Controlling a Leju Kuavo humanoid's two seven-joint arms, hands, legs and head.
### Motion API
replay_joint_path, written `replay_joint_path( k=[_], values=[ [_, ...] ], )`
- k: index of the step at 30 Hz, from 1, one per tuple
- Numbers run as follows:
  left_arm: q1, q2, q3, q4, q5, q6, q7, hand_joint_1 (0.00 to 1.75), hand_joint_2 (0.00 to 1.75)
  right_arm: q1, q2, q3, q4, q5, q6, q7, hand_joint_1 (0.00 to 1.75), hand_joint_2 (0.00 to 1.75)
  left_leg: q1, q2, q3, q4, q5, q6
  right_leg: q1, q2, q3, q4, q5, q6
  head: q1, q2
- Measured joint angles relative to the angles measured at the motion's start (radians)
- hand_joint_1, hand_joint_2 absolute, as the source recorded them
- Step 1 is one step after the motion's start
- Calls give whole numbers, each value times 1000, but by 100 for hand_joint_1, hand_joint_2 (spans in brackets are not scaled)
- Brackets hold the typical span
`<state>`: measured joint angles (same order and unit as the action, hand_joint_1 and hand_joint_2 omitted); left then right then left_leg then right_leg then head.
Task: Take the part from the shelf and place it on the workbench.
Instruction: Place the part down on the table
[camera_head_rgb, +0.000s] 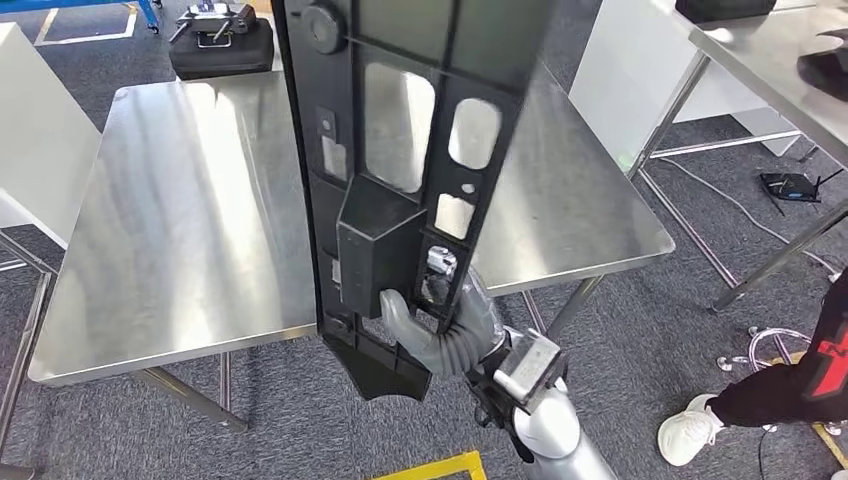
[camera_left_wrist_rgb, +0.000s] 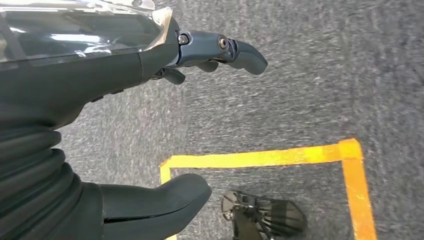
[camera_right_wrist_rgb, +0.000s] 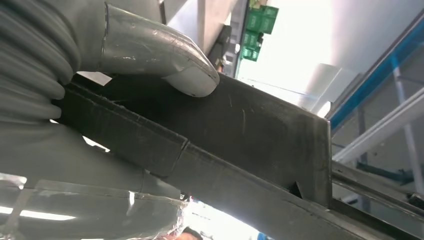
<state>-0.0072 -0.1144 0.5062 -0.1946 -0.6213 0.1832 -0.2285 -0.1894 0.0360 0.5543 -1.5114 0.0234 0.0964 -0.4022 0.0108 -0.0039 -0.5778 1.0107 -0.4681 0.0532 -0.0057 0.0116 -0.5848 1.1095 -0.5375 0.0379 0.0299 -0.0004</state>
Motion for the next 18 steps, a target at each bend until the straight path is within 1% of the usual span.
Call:
replay_joint_path(
  k=[2, 3, 4, 5, 6, 7, 8, 9, 11, 13, 14, 15, 16, 17, 18],
  values=[
    [-1, 0, 0, 0, -4, -2, 0, 0, 175, 11, -2, -5, -5, 6, -3, 3, 175, 175, 0, 0, 7, 0, -9, 5, -1, 0, -83, 131, -38, 1, 1, 0],
    [-1, 0, 0, 0, -6, -4, 0, 0, 175, 18, -3, -7, -6, 9, -3, 4, 175, 175, -1, 0, 12, 0, -14, 6, -2, 0, -116, 171, -43, 5, 1, 0],
    [0, 0, 0, 0, -7, -6, 0, 0, 175, 24, -5, -9, -7, 11, -4, 5, 175, 175, -1, 0, 19, 0, -20, 5, -3, -1, -132, 175, -32, 12, 1, 0],
    [0, -1, 0, 0, -8, -7, 0, 0, 175, 28, -6, -11, -7, 12, -4, 5, 175, 175, -1, -1, 29, 0, -26, 4, -5, -1, -126, 140, -6, 21, 1, 0],
    [0, -1, 0, 0, -9, -8, 0, 0, 175, 30, -6, -12, -9, 13, -4, 6, 175, 175, 0, -2, 39, 0, -34, 1, -6, -3, -104, 73, 33, 30, 1, 0],
    [0, -1, 0, 0, -9, -9, 0, 0, 175, 31, -7, -14, -10, 13, -4, 6, 175, 175, -1, -2, 50, 0, -42, -3, -6, -6, -79, 2, 69, 33, 1, 0],
    [-1, -1, 0, 0, -10, -10, 0, 0, 175, 32, -7, -14, -12, 13, -5, 6, 175, 175, -2, -3, 58, 0, -49, -7, -4, -9, -58, -52, 86, 26, 1, 0],
    [-1, -1, 0, 0, -10, -10, 0, 0, 175, 33, -7, -15, -14, 13, -5, 6, 175, 175, -3, -2, 63, -1, -56, -14, -1, -12, -43, -85, 95, 15, 1, 0],
    [-2, -1, 0, 0, -13, -10, 1, 0, 175, 37, -7, -18, -17, 15, -6, 7, 175, 175, -4, -1, 70, 2, -62, -26, 3, -12, -32, -95, 89, -12, 0, 0],
    [-4, -1, 0, 0, -17, -10, 1, 0, 175, 42, -5, -22, -21, 20, -6, 7, 175, 175, -2, 1, 71, 21, -71, -36, -3, -8, -14, -99, 93, -27, 0, 0],
    [-5, -1, 0, 0, -19, -10, 1, 0, 175, 42, -3, -24, -23, 22, -6, 7, 175, 175, -1, 1, 60, 47, -83, -40, -5, -7, -4, -100, 89, -34, -1, 0],
    [-6, -1, 0, 0, -20, -10, 1, 0, 175, 42, -1, -25, -25, 24, -6, 7, 175, 175, 0, 1, 35, 92, -102, -44, -7, -7, 3, -101, 85, -40, -1, 0],
    [-7, -1, 0, 0, -20, -10, 1, 0, 175, 43, 0, -27, -26, 24, -6, 7, 175, 175, 1, 1, -1, 152, -126, -48, -6, -7, 9, -101, 80, -46, -2, 0],
    [-6, -1, -1, 0, -20, -11, 1, 0, 175, 45, 1, -28, -26, 24, -6, 7, 175, 175, 1, 1, -42, 212, -149, -51, -5, -6, 13, -101, 75, -50, -2, 0],
    [-6, -1, -1, 0, -21, -11, 1, 0, 175, 48, 2, -29, -26, 25, -6, 7, 175, 175, 1, 1, -80, 256, -161, -52, -3, -4, 18, -101, 69, -52, -2, 0]
  ],
)
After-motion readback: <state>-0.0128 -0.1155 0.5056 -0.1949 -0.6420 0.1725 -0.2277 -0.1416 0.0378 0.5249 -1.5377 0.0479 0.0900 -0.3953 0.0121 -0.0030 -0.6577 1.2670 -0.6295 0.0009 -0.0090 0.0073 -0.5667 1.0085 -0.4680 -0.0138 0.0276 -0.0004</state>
